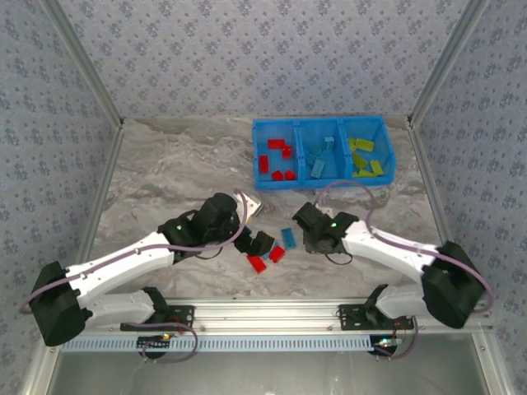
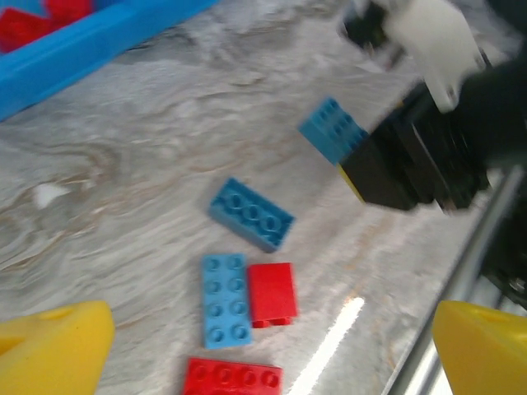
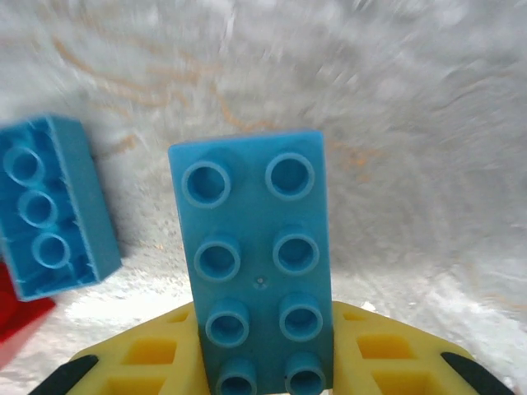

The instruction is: Sort the legos into containers by color

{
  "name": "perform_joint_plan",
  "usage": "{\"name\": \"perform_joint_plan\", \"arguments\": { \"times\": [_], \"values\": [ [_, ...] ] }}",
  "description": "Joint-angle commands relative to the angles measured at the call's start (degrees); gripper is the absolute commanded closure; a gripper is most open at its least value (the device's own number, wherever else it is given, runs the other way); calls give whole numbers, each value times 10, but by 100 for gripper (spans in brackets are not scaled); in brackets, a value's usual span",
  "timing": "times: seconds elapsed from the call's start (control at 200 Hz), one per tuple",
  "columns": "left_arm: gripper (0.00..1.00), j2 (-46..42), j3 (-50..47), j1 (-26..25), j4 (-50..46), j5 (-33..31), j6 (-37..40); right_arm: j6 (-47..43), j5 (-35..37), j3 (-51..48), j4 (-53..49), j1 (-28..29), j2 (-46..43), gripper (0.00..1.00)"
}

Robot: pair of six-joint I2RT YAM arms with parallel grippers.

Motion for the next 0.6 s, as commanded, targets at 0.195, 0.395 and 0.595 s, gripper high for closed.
{"name": "perform_joint_plan", "arguments": {
  "times": [0.195,0.395,0.595],
  "values": [
    [1,1,20,-50,70,136,107,-92,-65,73,27,-179,-63,74],
    [1,-2,22,-60,82,50,79,-177,-76,206,79,-262,75,74],
    [1,-16,28,-59,43,-99,-5,-203,-74,380,79,-300,261,73]
  ]
}}
